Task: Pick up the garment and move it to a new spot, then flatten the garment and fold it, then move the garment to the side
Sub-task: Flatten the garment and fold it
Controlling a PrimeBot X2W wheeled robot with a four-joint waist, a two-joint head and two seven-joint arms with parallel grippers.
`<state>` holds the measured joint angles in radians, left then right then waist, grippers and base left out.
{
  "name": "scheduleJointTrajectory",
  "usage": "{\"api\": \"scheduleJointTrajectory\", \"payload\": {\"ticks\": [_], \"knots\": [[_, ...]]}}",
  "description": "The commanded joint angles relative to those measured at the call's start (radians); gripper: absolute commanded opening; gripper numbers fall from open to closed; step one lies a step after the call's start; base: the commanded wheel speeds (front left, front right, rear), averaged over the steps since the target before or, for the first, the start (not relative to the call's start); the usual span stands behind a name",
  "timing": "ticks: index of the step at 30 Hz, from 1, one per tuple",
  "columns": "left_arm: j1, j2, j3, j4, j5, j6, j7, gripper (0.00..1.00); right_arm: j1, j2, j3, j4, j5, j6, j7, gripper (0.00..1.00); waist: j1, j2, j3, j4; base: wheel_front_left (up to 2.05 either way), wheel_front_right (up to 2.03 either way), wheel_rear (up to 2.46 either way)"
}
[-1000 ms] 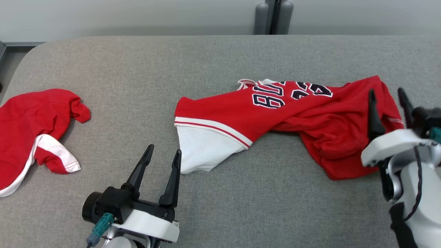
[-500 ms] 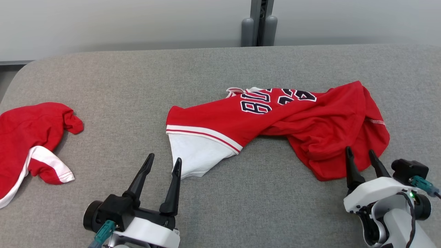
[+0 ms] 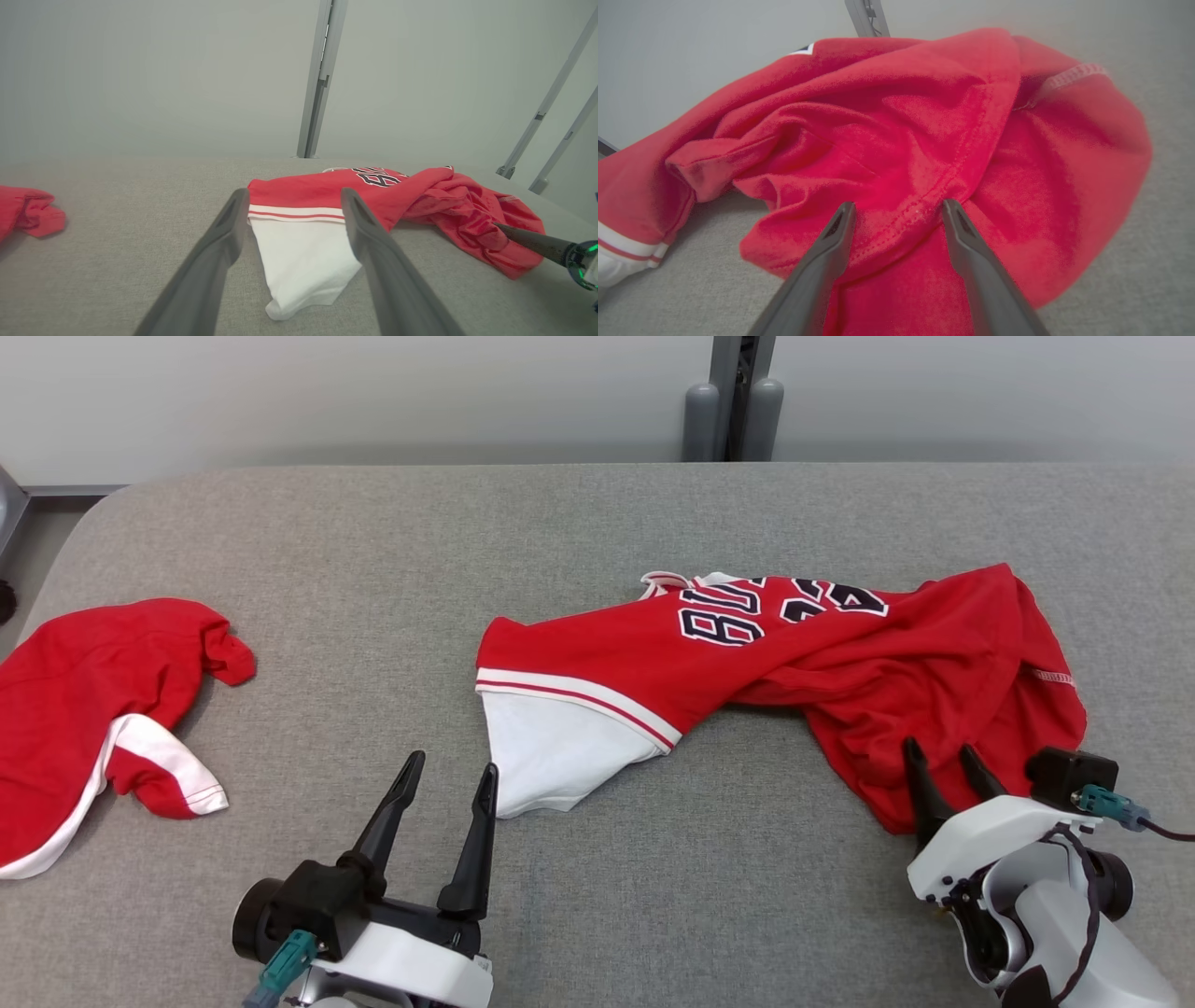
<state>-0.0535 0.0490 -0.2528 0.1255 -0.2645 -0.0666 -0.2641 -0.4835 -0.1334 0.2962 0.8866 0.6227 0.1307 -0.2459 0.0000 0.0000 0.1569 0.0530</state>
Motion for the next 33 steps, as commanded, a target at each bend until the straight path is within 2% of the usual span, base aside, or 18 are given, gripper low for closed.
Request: {"api": "scheduleJointTrajectory", "payload": {"ticks": [1,2,3,4,8,12,17,23,26,29,33], "knots": [[-0.016,0.003,0.002,-0.002,-0.008,0.006,-0.001,1.00,-0.009,-0.015,0.017,0.014,0.017,0.000,-0.006,0.42,0.0000,0.0000,0.001,0.006,0.00,0.00,0.00],[-0.017,0.003,0.002,-0.003,-0.007,0.007,-0.001,1.00,-0.014,-0.019,0.025,0.020,0.023,0.000,-0.009,0.25,0.0000,0.0000,0.001,0.009,0.00,0.00,0.00],[-0.017,0.003,0.002,-0.003,-0.007,0.007,-0.001,1.00,-0.019,-0.025,0.034,0.022,0.023,0.000,-0.012,0.03,0.0000,0.0000,0.001,0.011,0.00,0.00,0.00],[-0.017,0.003,0.002,-0.004,-0.007,0.008,-0.001,1.00,-0.022,-0.029,0.043,0.026,0.028,0.000,-0.014,0.00,0.0000,0.0000,0.000,0.013,0.00,0.00,0.00],[-0.014,0.003,0.006,-0.004,-0.008,0.010,-0.001,1.00,-0.027,-0.056,0.058,0.023,0.032,0.000,-0.020,0.00,0.0000,0.0000,-0.003,0.014,0.00,0.00,0.00],[-0.010,0.003,0.010,-0.007,-0.009,0.012,-0.001,1.00,-0.023,-0.091,0.032,-0.031,0.020,0.000,-0.020,0.00,0.0000,0.0000,-0.005,0.009,0.00,0.00,0.00],[0.001,0.003,0.018,-0.016,-0.011,0.016,-0.001,1.00,0.040,-0.157,-0.029,-0.240,-0.067,0.000,-0.020,0.00,0.0000,0.0000,-0.004,-0.028,0.00,0.00,0.00],[-0.008,0.003,0.021,-0.014,0.002,0.009,-0.001,1.00,0.099,-0.225,-0.096,-0.391,-0.127,0.000,-0.020,0.00,0.0000,0.0000,0.000,-0.054,0.00,0.00,0.00],[-0.010,0.003,0.023,-0.010,0.006,0.006,-0.001,1.00,0.131,-0.261,-0.113,-0.393,-0.139,0.000,-0.014,0.00,0.0000,0.0000,0.000,-0.059,0.00,0.00,0.00],[-0.010,0.003,0.025,-0.006,0.007,0.003,-0.001,1.00,0.167,-0.285,-0.116,-0.355,-0.156,0.000,0.038,0.00,0.0000,0.0000,-0.001,-0.060,0.00,0.00,0.00],[-0.009,0.003,0.026,-0.001,0.008,-0.002,-0.001,1.00,0.198,-0.278,-0.093,-0.290,-0.161,0.000,0.109,0.00,0.0000,0.0000,-0.005,-0.060,0.00,0.00,0.00]]}}
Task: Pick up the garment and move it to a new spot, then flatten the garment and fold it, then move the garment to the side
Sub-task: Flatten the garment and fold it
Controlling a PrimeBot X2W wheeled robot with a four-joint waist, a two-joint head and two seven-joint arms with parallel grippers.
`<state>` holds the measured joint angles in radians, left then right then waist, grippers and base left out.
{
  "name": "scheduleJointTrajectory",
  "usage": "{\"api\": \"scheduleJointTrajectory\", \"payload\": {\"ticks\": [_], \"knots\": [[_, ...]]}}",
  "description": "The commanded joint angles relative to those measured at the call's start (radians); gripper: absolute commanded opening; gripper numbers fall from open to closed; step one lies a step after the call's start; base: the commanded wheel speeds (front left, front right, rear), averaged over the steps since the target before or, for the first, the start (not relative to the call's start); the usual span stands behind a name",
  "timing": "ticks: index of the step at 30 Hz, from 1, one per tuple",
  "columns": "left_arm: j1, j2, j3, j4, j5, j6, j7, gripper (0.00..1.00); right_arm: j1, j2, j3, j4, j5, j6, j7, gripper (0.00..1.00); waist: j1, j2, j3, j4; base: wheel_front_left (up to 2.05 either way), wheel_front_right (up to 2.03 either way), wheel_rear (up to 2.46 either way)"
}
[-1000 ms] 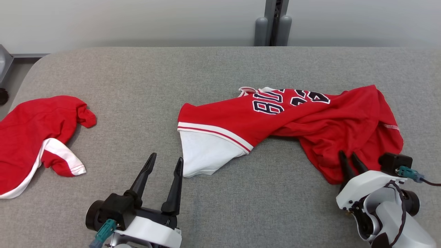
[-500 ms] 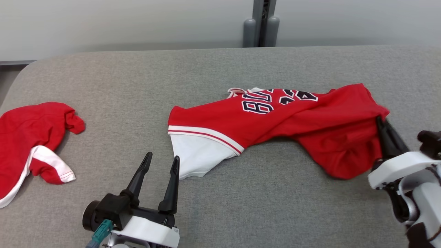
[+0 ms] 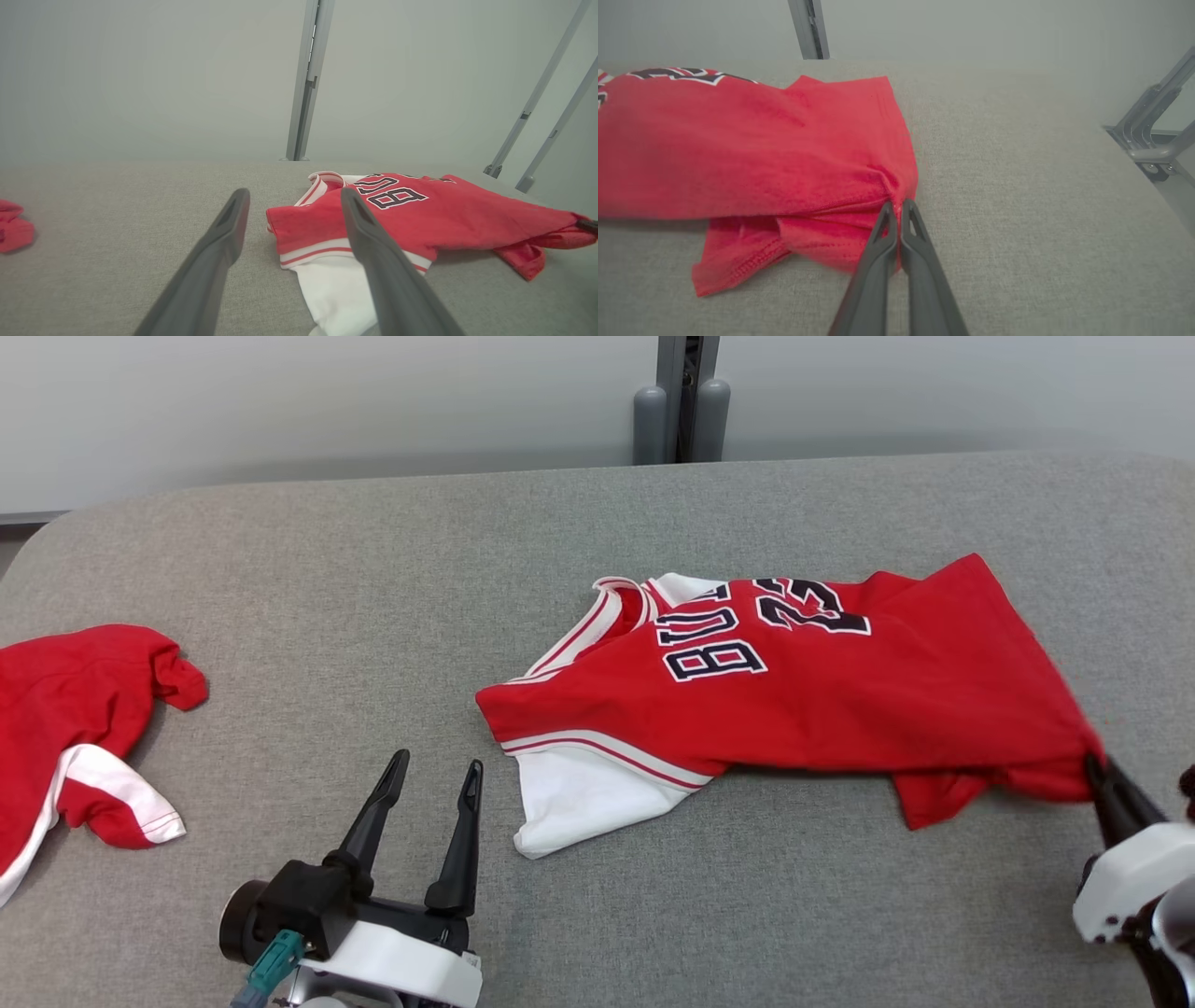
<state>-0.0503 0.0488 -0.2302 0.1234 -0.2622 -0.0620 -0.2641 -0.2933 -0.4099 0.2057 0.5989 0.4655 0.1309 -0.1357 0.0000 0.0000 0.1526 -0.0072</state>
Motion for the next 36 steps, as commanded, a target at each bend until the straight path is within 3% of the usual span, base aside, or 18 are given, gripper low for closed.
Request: {"api": "scheduleJointTrajectory", "payload": {"ticks": [1,7,8,9,10,16,22,27,36], "knots": [[-0.012,0.003,0.003,0.003,0.006,-0.006,-0.001,1.00,0.013,0.004,0.007,0.015,0.000,0.000,0.011,0.00,0.0000,0.0000,-0.002,0.001,0.00,0.00,0.00],[-0.013,0.003,0.004,0.007,0.009,-0.007,-0.001,1.00,0.012,0.027,0.031,0.086,0.016,0.000,0.006,0.00,0.0000,0.0000,-0.005,0.004,0.00,0.00,0.00],[-0.010,0.003,0.006,0.008,0.009,-0.007,-0.001,1.00,0.007,0.025,0.028,0.096,0.010,0.000,-0.002,0.15,0.0000,0.0000,-0.006,0.003,0.00,0.00,0.00],[-0.008,0.003,0.007,0.008,0.010,-0.007,-0.001,1.00,-0.001,0.019,0.021,0.107,-0.004,0.000,-0.014,0.54,0.0000,0.0000,-0.007,0.002,0.00,0.00,0.00],[-0.006,0.003,0.009,0.009,0.011,-0.008,-0.001,1.00,-0.013,0.013,0.006,0.113,-0.022,0.000,-0.035,1.00,0.0000,0.0000,-0.008,0.002,0.00,0.00,0.00],[0.016,0.003,0.017,0.007,0.005,0.000,-0.001,1.00,-0.052,0.089,-0.080,0.031,-0.157,0.000,-0.120,1.00,0.0000,0.0000,-0.029,-0.013,0.00,0.00,0.00],[0.021,0.003,0.020,-0.002,-0.046,0.004,-0.001,1.00,-0.016,0.202,-0.028,-0.104,-0.233,0.000,-0.130,1.00,0.0000,0.0000,-0.058,-0.016,0.00,0.00,0.00],[0.034,0.004,0.023,-0.009,-0.079,0.018,-0.001,1.00,0.028,0.259,-0.008,-0.191,-0.257,0.000,-0.130,1.00,0.0000,0.0000,-0.079,-0.008,0.00,0.00,0.00],[0.096,0.003,0.008,-0.008,-0.119,0.046,-0.001,1.00,0.213,0.306,-0.010,-0.336,-0.320,0.000,-0.130,1.00,0.0000,0.0000,-0.144,0.006,0.00,0.00,0.00]]}}
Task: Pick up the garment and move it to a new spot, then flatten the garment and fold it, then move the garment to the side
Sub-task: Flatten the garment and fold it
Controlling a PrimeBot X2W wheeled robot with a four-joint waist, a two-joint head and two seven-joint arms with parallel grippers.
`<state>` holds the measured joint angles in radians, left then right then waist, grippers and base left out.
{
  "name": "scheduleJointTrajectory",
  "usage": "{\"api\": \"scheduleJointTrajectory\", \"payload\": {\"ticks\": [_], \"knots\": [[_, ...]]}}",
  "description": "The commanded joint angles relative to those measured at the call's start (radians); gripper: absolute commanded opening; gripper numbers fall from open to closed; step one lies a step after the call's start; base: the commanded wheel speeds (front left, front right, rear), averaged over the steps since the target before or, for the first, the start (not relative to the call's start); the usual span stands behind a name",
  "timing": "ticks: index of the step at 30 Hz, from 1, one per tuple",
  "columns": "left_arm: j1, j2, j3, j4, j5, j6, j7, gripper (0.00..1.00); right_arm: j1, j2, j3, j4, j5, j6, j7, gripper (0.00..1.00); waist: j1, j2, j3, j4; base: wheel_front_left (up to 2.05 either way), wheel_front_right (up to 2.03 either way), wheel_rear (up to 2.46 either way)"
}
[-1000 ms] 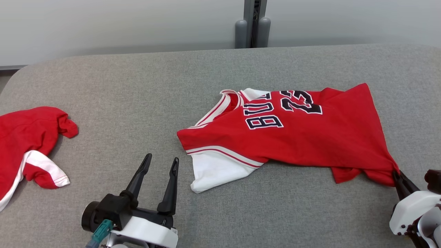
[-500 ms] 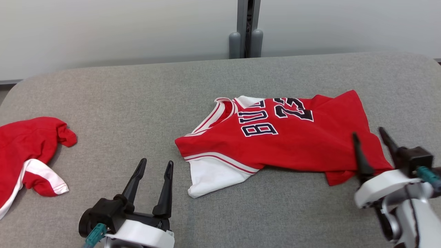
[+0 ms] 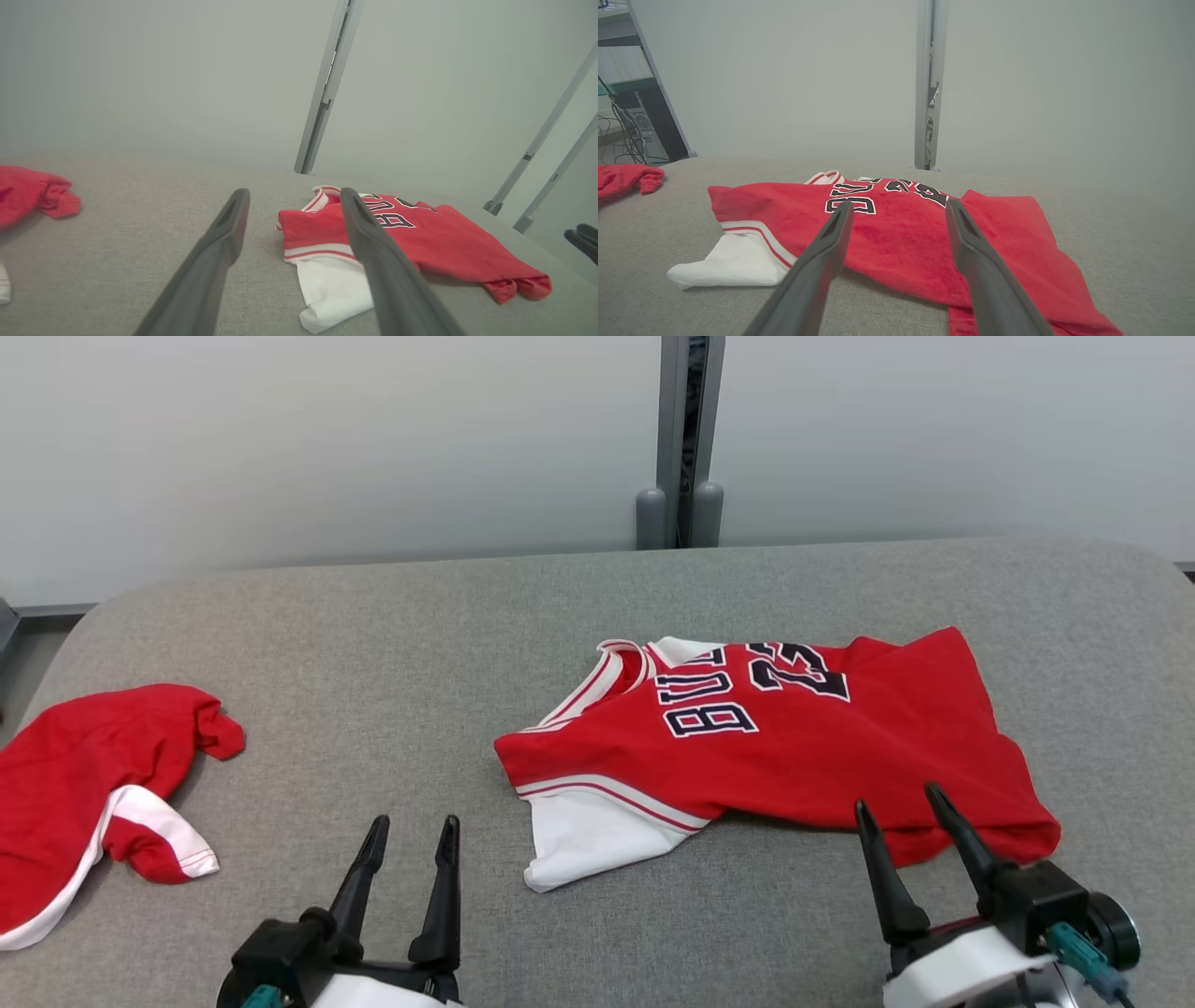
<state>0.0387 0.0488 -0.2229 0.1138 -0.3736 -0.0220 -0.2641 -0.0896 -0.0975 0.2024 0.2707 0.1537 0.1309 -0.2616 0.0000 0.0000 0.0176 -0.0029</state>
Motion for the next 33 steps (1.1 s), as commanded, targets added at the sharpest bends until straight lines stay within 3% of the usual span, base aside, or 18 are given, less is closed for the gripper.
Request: {"api": "scheduleJointTrajectory", "payload": {"ticks": [1,15,33], "knots": [[0.013,0.003,-0.001,0.002,-0.009,0.008,-0.001,1.00,0.026,-0.002,-0.010,-0.022,-0.005,0.000,-0.004,1.00,0.0000,0.0000,-0.013,0.001,0.00,0.00,0.00],[0.072,0.003,-0.001,0.000,0.005,0.037,-0.001,1.00,0.159,0.011,-0.064,-0.021,0.029,0.000,-0.004,1.00,0.0000,0.0000,-0.050,0.008,0.00,0.00,0.00],[0.049,0.003,-0.012,0.039,0.020,0.021,-0.001,1.00,0.130,0.024,-0.069,-0.018,0.029,0.000,-0.005,1.00,0.0000,0.0000,-0.035,0.001,0.00,0.00,0.00]]}}
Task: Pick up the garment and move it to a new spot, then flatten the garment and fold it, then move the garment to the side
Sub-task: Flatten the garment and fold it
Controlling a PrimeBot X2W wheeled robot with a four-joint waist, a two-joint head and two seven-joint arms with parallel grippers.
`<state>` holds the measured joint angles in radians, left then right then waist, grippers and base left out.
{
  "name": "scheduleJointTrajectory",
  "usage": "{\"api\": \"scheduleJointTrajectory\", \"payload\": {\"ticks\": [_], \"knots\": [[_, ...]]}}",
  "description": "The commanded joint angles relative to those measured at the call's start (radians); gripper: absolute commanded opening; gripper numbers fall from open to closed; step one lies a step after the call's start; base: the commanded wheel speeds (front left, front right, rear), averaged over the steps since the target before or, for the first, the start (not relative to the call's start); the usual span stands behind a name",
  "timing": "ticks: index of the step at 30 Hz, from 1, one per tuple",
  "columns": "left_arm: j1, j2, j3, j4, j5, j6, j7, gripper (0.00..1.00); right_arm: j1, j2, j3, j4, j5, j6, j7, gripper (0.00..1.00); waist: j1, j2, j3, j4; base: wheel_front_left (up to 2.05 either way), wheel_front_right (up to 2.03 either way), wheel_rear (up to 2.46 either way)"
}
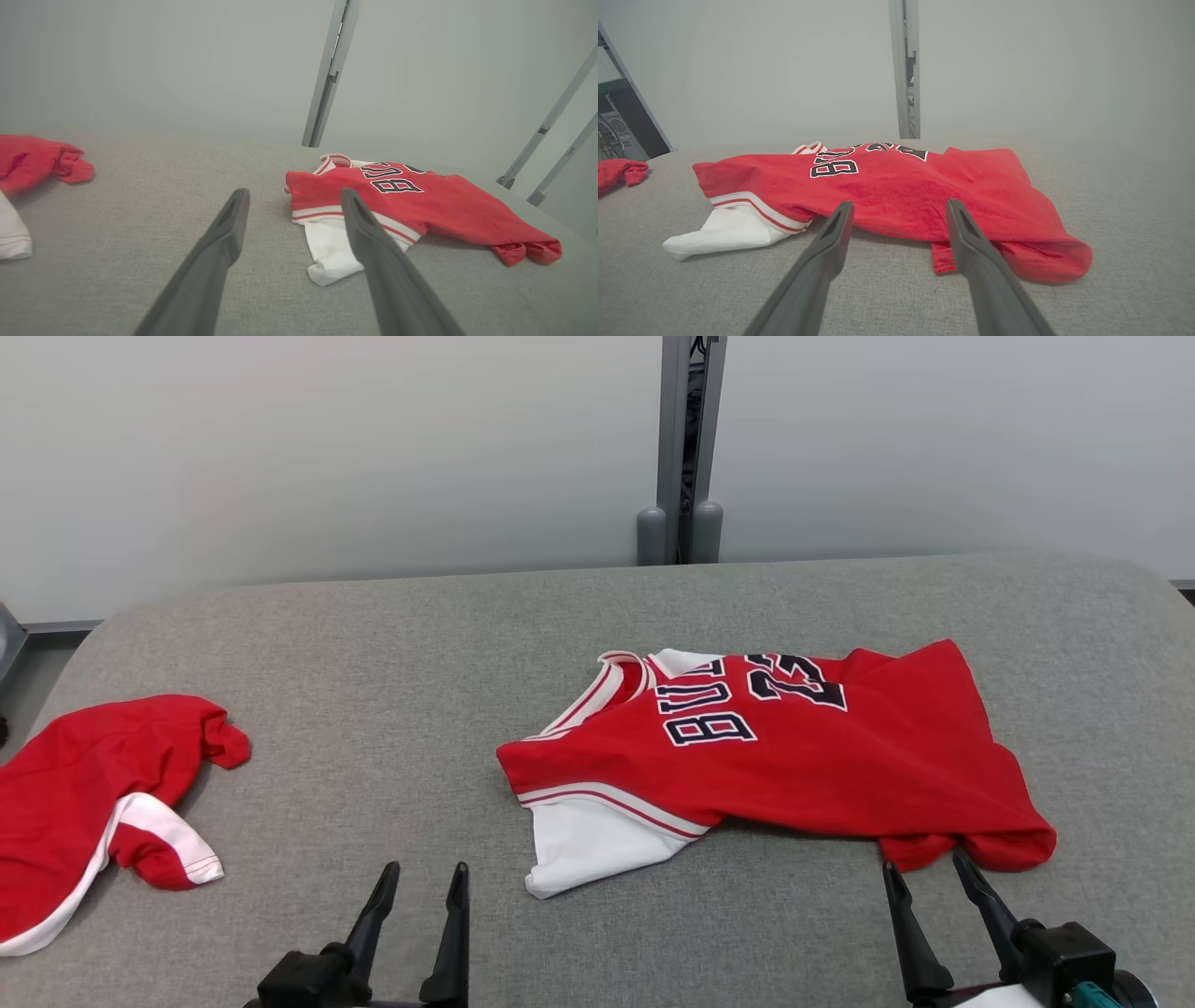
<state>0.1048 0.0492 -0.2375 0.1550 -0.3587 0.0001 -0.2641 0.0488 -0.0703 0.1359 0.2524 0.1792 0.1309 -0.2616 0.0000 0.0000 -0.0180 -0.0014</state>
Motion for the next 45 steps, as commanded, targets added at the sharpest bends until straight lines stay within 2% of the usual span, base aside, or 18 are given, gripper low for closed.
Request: {"api": "scheduleJointTrajectory", "payload": {"ticks": [1,6,9,18,26,28,29,30,34,37,42,45], "knots": [[-0.024,0.003,-0.001,0.007,0.012,-0.005,-0.001,1.00,-0.010,-0.004,-0.003,-0.001,0.005,0.000,-0.005,1.00,0.0000,0.0000,0.003,-0.002,0.00,0.00,0.00],[-0.064,0.003,-0.055,0.095,0.011,-0.037,-0.001,1.00,-0.021,-0.011,0.003,-0.003,0.007,0.000,-0.005,1.00,0.0000,0.0000,0.021,-0.013,0.00,0.00,0.00],[-0.125,0.003,-0.110,0.202,0.027,-0.053,0.000,1.00,-0.033,-0.015,0.008,-0.007,0.008,0.000,-0.005,1.00,0.0000,0.0000,0.045,-0.026,0.00,0.00,0.00],[-0.280,0.003,-0.203,0.423,0.058,-0.065,-0.001,1.00,-0.067,-0.015,0.000,-0.020,0.005,0.000,-0.005,1.00,0.0000,0.0000,0.113,-0.044,0.00,0.00,0.00],[-0.367,0.003,-0.243,0.520,0.026,-0.063,-0.001,0.99,-0.089,-0.012,-0.010,-0.028,0.009,0.000,-0.005,1.00,0.0000,0.0000,0.155,-0.054,0.00,0.00,0.00],[-0.376,0.003,-0.254,0.534,0.020,-0.064,-0.001,0.50,-0.095,-0.014,-0.011,-0.032,0.009,0.000,-0.005,1.00,0.0000,0.0000,0.161,-0.057,0.00,0.00,0.00],[-0.381,0.003,-0.259,0.544,0.016,-0.066,-0.001,0.18,-0.097,-0.015,-0.011,-0.032,0.008,0.000,-0.005,1.00,0.0000,0.0000,0.163,-0.059,0.00,0.00,0.00],[-0.386,0.003,-0.265,0.554,0.012,-0.066,-0.001,0.00,-0.099,-0.015,-0.012,-0.033,0.008,0.000,-0.005,1.00,0.0000,0.0000,0.165,-0.060,0.00,0.00,0.00],[-0.387,0.003,-0.259,0.541,-0.015,-0.059,-0.001,0.00,-0.101,-0.016,-0.015,-0.033,0.007,0.000,-0.005,1.00,0.0000,0.0000,0.170,-0.064,0.00,0.00,0.00],[-0.362,0.004,-0.215,0.487,-0.034,-0.054,-0.001,0.00,-0.093,-0.017,-0.036,-0.018,0.013,0.000,-0.005,1.00,0.0000,0.0000,0.170,-0.064,0.00,0.00,0.00],[-0.317,0.021,-0.134,0.393,-0.034,-0.061,-0.001,0.00,-0.105,-0.001,-0.130,0.019,0.082,0.000,-0.005,1.00,0.0000,0.0000,0.175,-0.057,0.00,0.00,0.00],[-0.281,0.035,-0.086,0.332,-0.017,-0.063,-0.001,0.00,-0.120,0.006,-0.172,0.095,0.151,0.000,-0.005,1.00,0.0000,0.0000,0.177,-0.048,0.00,0.00,0.00]]}}
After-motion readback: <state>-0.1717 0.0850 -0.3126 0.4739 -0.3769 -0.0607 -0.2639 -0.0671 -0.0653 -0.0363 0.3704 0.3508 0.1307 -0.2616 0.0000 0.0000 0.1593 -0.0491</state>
